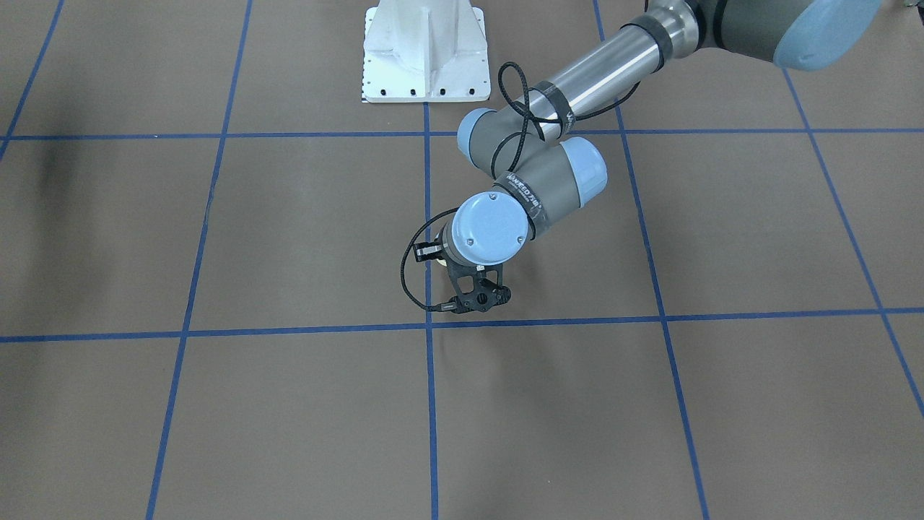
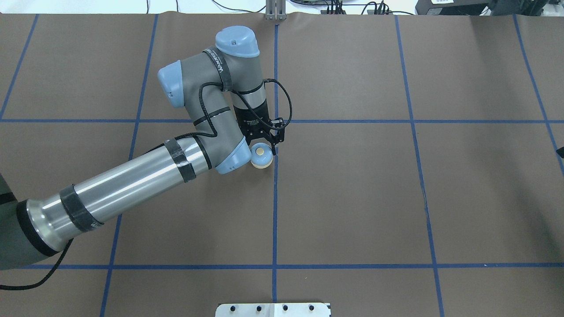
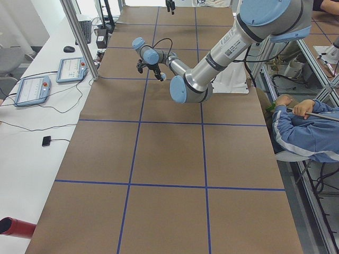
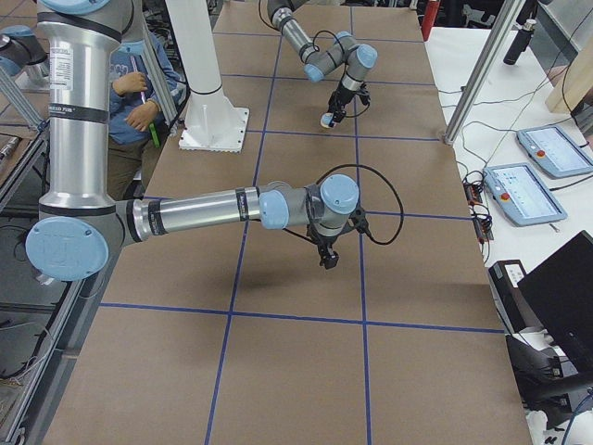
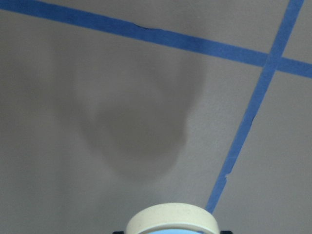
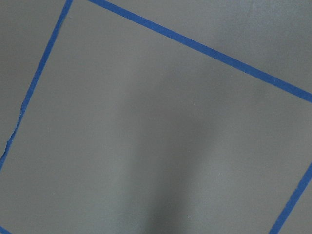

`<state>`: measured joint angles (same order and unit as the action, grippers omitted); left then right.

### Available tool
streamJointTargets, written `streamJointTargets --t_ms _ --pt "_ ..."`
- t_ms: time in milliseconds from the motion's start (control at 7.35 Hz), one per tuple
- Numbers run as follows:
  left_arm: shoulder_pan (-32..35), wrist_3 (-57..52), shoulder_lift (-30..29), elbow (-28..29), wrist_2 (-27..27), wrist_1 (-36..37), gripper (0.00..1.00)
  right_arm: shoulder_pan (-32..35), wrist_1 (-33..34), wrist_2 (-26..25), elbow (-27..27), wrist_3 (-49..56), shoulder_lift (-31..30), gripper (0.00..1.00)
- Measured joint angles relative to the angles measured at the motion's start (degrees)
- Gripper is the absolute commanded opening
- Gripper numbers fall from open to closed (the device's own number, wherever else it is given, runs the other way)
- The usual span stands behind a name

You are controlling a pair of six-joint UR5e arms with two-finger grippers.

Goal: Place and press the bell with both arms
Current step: 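Lower the bell onto the table centre and open the left gripper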

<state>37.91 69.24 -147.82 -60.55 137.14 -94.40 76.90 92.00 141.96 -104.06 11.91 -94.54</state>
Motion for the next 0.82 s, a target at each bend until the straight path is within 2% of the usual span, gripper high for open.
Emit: streamJointTargets --t_ms 272,408,544,680,816 --pt "-1.0 0.8 -1.1 1.5 -0.8 -1.0 0.37 -0.1 0.0 0.1 0.1 -0.5 0.1 1.00" --pt "-1.6 0.8 -1.7 2.1 -1.1 -1.1 0.43 -0.1 -0.1 0.1 0.1 -0.7 0.1 1.00" --pt "-1.9 0.9 -2.0 2.5 -1.5 -1.2 0.53 -0.1 -0.1 0.1 0.1 -0.8 0.1 1.00" --pt "-2.1 0.9 -2.1 2.7 -1.7 -1.5 0.57 -0.1 -0.1 0.1 0.1 -0.9 0.2 1.00" --pt "-2.3 0.9 -2.2 2.9 -1.9 -2.0 0.67 -0.1 -0.1 0.1 0.1 -0.9 0.2 1.00"
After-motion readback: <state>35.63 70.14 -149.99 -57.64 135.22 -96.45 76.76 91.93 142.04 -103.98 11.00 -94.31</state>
